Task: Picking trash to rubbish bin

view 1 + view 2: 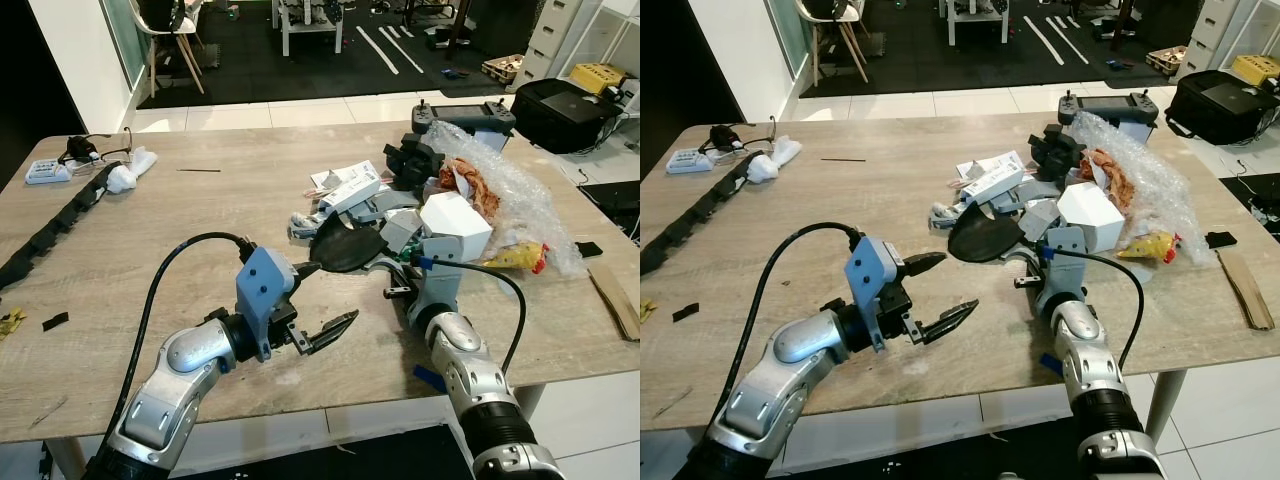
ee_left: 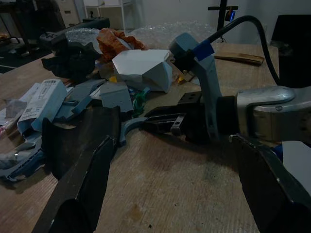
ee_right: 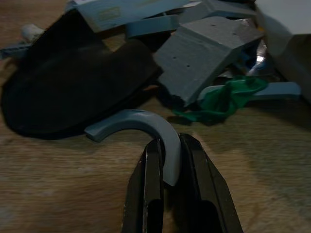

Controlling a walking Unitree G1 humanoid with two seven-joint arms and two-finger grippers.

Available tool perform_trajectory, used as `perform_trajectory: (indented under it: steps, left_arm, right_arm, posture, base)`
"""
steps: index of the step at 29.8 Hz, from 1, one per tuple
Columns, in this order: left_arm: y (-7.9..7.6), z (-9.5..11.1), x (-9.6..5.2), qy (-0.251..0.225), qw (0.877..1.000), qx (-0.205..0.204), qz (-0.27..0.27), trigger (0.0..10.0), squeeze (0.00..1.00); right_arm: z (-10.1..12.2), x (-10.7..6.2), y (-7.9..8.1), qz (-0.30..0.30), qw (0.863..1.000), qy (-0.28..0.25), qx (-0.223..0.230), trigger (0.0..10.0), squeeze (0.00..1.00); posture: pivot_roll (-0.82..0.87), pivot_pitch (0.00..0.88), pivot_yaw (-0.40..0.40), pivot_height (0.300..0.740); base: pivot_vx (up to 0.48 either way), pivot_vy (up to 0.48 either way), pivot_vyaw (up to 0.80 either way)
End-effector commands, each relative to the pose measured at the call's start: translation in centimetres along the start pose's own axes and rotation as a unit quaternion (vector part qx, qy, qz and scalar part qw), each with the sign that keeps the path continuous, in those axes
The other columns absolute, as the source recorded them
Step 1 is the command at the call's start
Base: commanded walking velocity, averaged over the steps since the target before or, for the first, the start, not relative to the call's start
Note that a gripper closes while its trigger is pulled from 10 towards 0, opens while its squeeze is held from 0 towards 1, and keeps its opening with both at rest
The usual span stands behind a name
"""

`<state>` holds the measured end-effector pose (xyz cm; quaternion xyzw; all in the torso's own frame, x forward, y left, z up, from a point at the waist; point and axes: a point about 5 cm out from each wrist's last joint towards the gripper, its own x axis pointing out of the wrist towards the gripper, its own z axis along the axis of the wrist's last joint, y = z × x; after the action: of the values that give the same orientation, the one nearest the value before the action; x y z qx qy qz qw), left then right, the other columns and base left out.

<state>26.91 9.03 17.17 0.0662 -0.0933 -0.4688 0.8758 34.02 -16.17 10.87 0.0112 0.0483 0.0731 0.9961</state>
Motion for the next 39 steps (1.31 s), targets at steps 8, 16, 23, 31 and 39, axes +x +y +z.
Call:
perform_trajectory:
  steps: [8,16,23,31,39]
  left_arm:
    - [0.2,-0.2,-0.1,0.002,1.000,-0.009,0.016,10.0,0.00]
    - [3.4,1.0,0.5,-0.040,0.989,0.002,0.143,10.0,0.00]
    - [4.6,1.8,1.1,-0.052,0.983,0.028,0.176,10.0,0.00]
    - [5.0,2.1,1.4,-0.061,0.979,0.033,0.191,10.0,0.00]
    - [5.2,2.0,1.2,-0.060,0.979,0.039,0.192,10.0,0.00]
  right_arm:
    - [0.4,-0.9,1.9,0.029,0.999,-0.009,0.012,0.0,0.00]
    - [4.5,-1.2,2.8,0.087,0.991,-0.074,-0.072,7.1,0.00]
    - [7.1,-0.7,1.4,0.070,0.989,-0.083,-0.101,10.0,0.00]
    - [8.0,-0.8,1.0,0.074,0.987,-0.079,-0.122,10.0,0.00]
    - [8.3,-0.7,1.6,0.082,0.986,-0.074,-0.123,10.0,0.00]
  posture:
    - [-0.06,0.126,0.027,0.740]
    - [-0.10,0.114,-0.058,0.740]
    - [-0.15,0.132,-0.075,0.740]
    - [-0.16,0.135,-0.062,0.740]
    - [-0.16,0.124,-0.036,0.740]
  base:
    - [0.000,0.000,0.00]
    - [0.000,0.000,0.00]
    - [0.000,0.000,0.00]
    - [0.000,0.000,0.00]
    - [0.000,0.000,0.00]
